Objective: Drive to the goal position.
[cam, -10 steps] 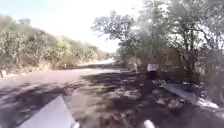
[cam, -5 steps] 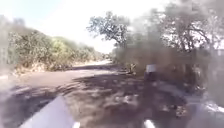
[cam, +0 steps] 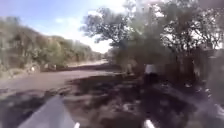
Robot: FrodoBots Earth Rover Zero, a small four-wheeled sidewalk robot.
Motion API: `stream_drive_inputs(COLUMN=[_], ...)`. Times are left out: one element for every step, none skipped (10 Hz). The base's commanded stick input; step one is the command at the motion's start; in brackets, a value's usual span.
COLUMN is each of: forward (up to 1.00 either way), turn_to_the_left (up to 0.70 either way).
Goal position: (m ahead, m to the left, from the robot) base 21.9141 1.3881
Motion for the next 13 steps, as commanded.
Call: stream_drive_inputs(forward=[0.5, 0.5, 0.5, 0.5, 0.5, 0.5, 0.5, 0.5, 0.5, 0.5, 0.5, 0.5, 0.5], turn_to_the_left=[-0.5, -0.35, -0.15, 0.0, 0.0, 0.0, 0.0, 0.0, 0.0, 0.0, 0.0, 0.0, 0.0])
